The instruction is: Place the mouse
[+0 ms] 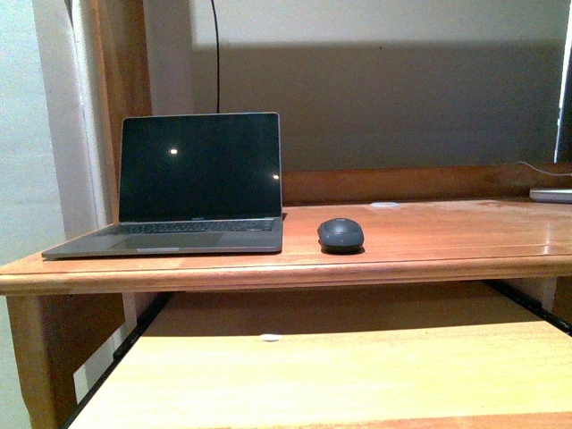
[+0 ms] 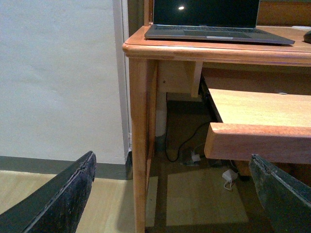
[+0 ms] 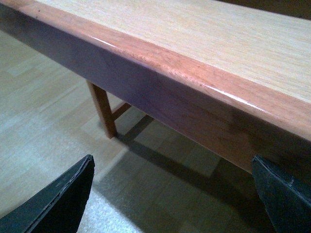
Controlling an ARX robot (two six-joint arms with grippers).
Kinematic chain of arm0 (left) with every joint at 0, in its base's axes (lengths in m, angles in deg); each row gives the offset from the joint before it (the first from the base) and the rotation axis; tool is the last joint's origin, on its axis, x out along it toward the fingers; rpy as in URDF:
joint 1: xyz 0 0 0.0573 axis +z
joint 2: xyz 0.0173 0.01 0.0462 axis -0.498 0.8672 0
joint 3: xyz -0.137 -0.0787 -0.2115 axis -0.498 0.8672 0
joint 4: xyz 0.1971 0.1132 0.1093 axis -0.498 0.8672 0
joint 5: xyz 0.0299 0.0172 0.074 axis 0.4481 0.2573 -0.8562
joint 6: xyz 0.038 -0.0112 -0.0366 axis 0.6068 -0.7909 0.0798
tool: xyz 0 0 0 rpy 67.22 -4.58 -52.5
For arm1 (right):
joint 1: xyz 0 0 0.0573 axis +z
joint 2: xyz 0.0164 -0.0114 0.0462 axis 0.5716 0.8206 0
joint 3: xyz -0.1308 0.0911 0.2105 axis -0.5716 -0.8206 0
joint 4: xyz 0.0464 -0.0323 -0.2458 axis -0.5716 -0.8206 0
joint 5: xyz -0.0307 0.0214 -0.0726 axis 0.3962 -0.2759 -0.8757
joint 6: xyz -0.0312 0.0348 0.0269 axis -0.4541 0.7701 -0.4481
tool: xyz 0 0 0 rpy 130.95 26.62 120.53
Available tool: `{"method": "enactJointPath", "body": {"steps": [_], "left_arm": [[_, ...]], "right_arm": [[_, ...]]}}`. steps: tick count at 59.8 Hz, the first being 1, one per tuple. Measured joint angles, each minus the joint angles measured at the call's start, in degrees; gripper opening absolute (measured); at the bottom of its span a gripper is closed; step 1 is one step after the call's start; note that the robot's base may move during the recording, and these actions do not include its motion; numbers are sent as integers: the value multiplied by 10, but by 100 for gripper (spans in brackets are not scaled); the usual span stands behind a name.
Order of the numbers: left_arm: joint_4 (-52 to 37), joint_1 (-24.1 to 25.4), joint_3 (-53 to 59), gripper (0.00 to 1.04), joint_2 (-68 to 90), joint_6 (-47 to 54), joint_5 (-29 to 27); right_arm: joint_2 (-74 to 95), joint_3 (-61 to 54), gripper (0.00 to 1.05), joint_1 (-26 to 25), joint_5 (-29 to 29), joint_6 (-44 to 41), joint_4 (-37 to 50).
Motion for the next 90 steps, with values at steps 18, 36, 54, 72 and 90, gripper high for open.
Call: {"method": "enactJointPath", "body": {"steps": [18,36,54,72,90], "left_arm": [[0,0,0,97,0,0,0],[0,0,0,97,0,0,0],[0,0,0,97,0,0,0],[0,0,0,97,0,0,0],[0,0,0,97,0,0,0]], "right_arm": [[142,150,97,73,-178,42,21],[230,282,97,137,-302,70,-9],[274,372,97,172,-368,83,-46],[291,407,97,177,-393,82,-68],[288,405,97,171,-382,90,-69]]}}
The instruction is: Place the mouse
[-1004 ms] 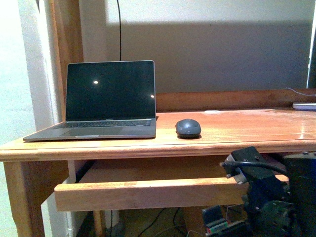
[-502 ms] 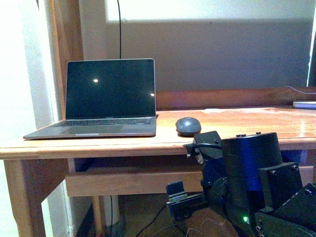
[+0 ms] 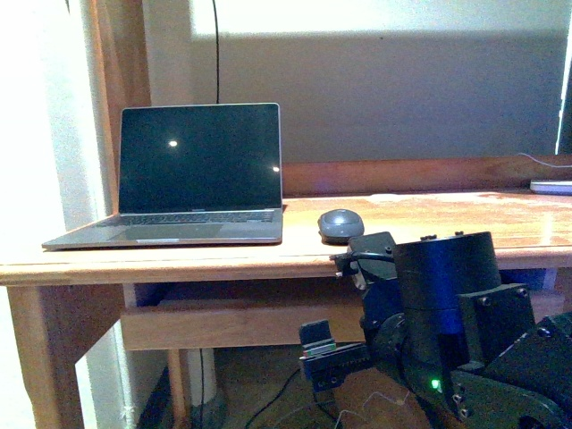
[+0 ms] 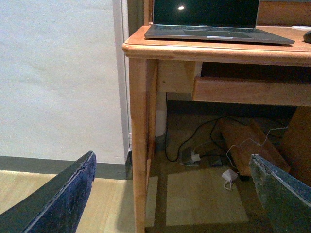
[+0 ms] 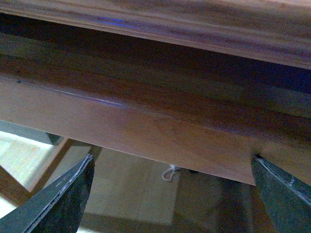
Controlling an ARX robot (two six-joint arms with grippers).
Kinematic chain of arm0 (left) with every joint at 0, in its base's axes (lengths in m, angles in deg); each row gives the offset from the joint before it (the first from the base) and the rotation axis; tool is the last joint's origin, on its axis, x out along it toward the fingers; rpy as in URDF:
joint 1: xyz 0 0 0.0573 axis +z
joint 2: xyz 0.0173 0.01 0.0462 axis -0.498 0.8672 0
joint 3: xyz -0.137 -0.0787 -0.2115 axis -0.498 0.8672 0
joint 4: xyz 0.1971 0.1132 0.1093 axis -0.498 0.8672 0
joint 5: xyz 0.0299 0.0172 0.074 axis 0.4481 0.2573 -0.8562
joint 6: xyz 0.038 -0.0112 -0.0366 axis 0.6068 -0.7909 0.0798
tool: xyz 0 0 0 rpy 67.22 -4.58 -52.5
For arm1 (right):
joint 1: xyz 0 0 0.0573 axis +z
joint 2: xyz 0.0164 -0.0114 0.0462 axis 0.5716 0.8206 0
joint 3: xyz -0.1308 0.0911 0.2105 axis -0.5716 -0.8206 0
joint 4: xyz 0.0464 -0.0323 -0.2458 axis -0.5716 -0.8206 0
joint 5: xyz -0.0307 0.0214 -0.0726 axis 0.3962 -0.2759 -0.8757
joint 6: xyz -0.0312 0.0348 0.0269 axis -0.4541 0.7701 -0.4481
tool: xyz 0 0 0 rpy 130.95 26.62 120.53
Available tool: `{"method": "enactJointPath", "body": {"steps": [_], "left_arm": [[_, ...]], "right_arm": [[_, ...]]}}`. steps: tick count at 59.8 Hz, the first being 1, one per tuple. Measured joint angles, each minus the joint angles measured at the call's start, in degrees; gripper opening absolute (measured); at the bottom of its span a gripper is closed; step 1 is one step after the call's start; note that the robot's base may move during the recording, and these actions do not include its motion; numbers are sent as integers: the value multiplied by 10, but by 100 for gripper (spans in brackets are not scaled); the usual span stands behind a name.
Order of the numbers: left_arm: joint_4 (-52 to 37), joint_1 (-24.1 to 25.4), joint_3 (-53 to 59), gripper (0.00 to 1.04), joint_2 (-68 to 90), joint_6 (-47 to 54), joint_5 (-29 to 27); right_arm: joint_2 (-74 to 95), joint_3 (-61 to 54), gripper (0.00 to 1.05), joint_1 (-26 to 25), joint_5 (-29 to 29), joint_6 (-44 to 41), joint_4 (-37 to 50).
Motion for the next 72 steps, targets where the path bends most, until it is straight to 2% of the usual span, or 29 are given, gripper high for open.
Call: {"method": "enactJointPath", "body": {"steps": [15,32,45,60,67,70,71,72], "left_arm": [[0,0,0,97,0,0,0],[0,0,0,97,0,0,0],[0,0,0,97,0,0,0],[0,0,0,97,0,0,0],[0,0,0,97,0,0,0],[0,0,0,97,0,0,0],[0,0,0,97,0,0,0],[0,0,0,97,0,0,0]], "right_arm": [[-129,-114,97,-61,70,73,12],[-353,-329,97,-130,216,142,40],[-507,-481,97,-195,293,165,58],[-607,-566,97,-214,303,202,36],[-694,-593,97,-208,286,208,-38],[-747,-602,97,-199,265,204,-87],[-765,-605,97,-192,245,198,-99],[-778,-607,94,-179,201,179,-97]]}}
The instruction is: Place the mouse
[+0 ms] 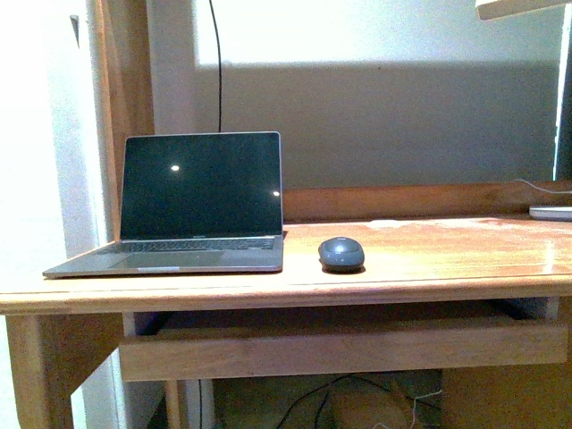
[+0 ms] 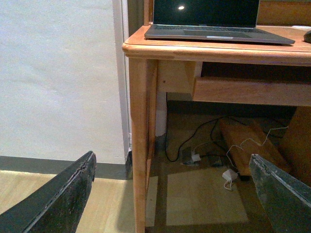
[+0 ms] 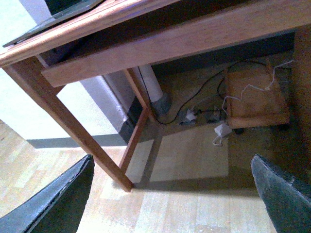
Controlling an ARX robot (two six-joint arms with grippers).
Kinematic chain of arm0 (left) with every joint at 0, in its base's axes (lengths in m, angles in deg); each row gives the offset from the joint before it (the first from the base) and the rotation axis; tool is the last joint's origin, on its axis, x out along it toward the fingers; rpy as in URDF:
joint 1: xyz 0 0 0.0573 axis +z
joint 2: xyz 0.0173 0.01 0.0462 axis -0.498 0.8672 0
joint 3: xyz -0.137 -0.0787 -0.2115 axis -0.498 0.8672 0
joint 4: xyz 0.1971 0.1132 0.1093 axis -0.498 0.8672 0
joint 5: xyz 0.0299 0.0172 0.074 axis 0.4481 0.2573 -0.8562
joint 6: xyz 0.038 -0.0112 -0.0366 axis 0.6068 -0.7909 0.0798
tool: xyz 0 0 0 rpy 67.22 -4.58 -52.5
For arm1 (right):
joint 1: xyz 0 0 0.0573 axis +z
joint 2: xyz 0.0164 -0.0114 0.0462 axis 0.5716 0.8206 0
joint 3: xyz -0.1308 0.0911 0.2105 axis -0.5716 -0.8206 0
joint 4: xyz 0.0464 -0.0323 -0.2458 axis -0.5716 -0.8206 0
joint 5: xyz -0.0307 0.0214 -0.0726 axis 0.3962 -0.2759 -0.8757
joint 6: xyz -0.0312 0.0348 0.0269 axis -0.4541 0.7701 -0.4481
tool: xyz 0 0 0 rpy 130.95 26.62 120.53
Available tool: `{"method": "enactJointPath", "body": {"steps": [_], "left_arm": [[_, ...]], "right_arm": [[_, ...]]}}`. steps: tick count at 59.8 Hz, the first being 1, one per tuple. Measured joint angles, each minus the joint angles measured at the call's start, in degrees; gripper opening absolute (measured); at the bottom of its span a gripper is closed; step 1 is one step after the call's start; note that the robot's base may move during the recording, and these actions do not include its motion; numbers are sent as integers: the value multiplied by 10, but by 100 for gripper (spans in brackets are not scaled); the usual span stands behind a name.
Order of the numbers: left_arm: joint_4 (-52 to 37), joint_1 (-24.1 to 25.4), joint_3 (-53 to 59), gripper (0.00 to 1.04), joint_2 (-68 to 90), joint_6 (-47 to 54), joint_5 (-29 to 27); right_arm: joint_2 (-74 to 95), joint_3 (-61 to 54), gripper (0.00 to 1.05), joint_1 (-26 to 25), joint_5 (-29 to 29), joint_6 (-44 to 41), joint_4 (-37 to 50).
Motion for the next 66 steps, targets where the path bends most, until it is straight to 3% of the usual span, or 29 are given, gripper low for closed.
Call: {"method": "enactJointPath", "body": {"steps": [5,10,27,32,58,66], "left_arm": [[0,0,0,97,0,0,0],[0,0,0,97,0,0,0],[0,0,0,97,0,0,0],[0,0,0,97,0,0,0],[0,0,0,97,0,0,0],[0,0,0,97,0,0,0]], "right_arm": [[-52,0,81,26,-154,-67,2],[-92,0,68,14,-213,-108,-26],[-187,0,18,-42,-163,-144,-121],[-213,0,2,-95,-99,-148,-149],[-287,0,3,-116,-92,-148,-220],[-376,0,3,-116,-92,-148,-318]]}}
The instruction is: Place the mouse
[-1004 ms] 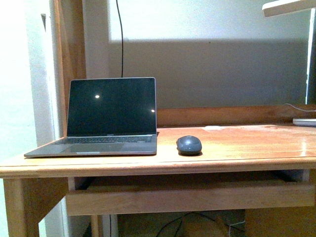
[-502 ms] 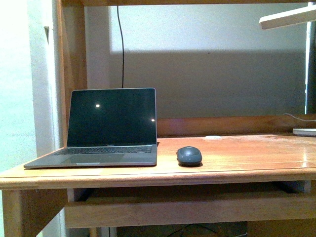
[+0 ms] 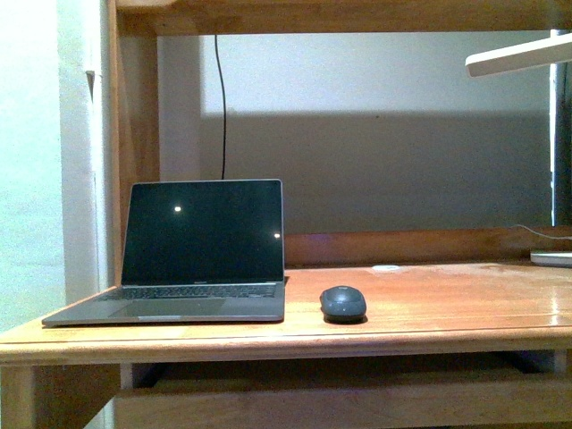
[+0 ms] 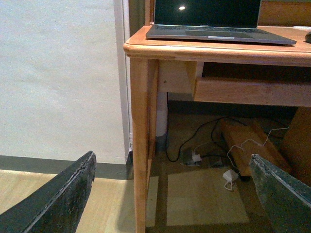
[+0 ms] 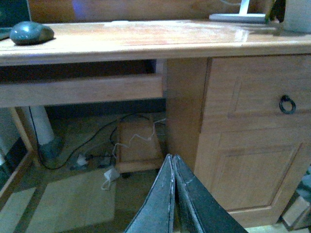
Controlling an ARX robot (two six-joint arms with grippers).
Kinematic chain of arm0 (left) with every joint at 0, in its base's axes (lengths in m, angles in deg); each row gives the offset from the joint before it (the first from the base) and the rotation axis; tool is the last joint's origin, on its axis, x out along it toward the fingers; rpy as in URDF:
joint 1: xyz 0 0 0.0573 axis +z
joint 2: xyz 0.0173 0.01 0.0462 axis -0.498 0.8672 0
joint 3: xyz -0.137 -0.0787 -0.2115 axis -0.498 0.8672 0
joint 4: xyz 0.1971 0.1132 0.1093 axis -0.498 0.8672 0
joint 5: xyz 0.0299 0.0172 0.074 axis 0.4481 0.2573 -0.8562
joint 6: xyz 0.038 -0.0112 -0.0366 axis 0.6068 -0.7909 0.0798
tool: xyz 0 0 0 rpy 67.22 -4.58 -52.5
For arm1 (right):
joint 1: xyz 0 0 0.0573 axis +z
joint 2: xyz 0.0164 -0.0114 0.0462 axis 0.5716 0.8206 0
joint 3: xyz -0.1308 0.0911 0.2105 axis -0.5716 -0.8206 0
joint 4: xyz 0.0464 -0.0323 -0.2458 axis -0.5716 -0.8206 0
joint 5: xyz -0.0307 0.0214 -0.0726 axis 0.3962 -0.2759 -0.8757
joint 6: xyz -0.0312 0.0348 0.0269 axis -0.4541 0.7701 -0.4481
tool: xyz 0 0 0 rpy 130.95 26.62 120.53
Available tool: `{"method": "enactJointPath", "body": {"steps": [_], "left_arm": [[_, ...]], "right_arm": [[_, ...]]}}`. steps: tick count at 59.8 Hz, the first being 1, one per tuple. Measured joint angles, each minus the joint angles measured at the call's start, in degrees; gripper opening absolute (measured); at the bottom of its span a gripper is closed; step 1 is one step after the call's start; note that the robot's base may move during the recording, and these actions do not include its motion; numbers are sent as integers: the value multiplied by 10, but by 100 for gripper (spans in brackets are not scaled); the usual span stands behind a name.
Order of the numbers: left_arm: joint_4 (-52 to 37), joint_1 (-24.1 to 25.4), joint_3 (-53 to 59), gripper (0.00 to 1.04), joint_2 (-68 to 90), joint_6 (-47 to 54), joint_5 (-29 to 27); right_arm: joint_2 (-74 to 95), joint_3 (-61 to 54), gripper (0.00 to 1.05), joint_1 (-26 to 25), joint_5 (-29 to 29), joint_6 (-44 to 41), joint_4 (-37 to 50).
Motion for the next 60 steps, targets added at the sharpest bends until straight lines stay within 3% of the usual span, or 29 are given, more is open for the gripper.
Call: {"method": "enactJointPath", "body": {"steps": [14,47,60], "left_arm": [[0,0,0,97,0,0,0],[0,0,0,97,0,0,0],[0,0,0,97,0,0,0]], "right_arm": [[-9,0,3,0,0,0,-2],[-9,0,99,0,0,0,-2],[-9,0,97,0,0,0,-2]]}}
